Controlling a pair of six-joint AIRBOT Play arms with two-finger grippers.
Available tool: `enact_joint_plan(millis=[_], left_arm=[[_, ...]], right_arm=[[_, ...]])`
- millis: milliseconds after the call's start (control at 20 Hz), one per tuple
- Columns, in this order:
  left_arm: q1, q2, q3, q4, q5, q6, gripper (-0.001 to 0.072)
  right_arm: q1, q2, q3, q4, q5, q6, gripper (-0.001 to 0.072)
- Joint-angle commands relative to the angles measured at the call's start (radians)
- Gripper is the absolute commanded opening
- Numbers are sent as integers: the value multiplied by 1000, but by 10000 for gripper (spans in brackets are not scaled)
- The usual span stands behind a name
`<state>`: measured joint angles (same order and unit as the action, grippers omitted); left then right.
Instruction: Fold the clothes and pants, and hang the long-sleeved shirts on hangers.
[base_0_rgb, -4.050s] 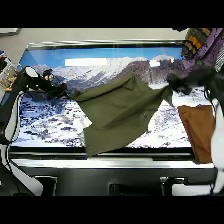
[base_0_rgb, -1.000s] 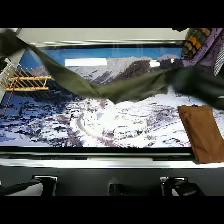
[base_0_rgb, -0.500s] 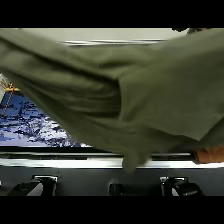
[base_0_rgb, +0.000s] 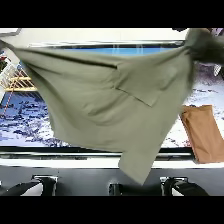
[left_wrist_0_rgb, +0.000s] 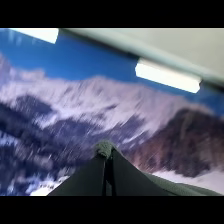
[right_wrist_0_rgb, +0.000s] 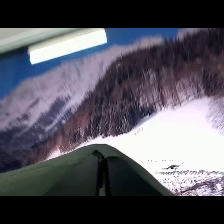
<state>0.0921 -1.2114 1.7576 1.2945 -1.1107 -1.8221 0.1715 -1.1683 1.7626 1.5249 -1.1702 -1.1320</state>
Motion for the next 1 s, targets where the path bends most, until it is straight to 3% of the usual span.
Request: enact_joint_plan(millis=[0, 150, 300, 500, 600, 650, 700, 800, 850, 950], left_arm=[[-1, -221, -71, 0, 30, -45, 12], [-2, -448, -71, 0, 72, -45, 12], [-2, -616, -69, -4, 80, -45, 12], [-2, -695, -70, -35, 80, -35, 13], [-2, -692, -64, -38, 76, -31, 18], [1, -690, -48, -38, 55, -8, 53], [8, -690, -21, -37, 18, 24, 139], [33, -682, 48, -37, -95, 91, 373], [51, -668, 72, -36, -151, 126, 412], [93, -620, 80, -35, -274, 200, 411]], right_arm=[[-19, -328, 1, 180, 97, 8, 26], [-64, -558, 1, 393, 193, 7, 27], [-77, -702, 1, 477, 249, 11, 29], [-77, -762, 1, 525, 269, 18, 46], [-84, -757, 2, 550, 243, -36, 187], [-95, -747, 2, 580, 215, -113, 286], [-119, -729, 2, 612, 166, -182, 340], [-195, -670, 3, 640, 30, -293, 516], [-243, -629, 2, 635, -50, -356, 561], [-349, -552, 1, 630, -209, -497, 558]])
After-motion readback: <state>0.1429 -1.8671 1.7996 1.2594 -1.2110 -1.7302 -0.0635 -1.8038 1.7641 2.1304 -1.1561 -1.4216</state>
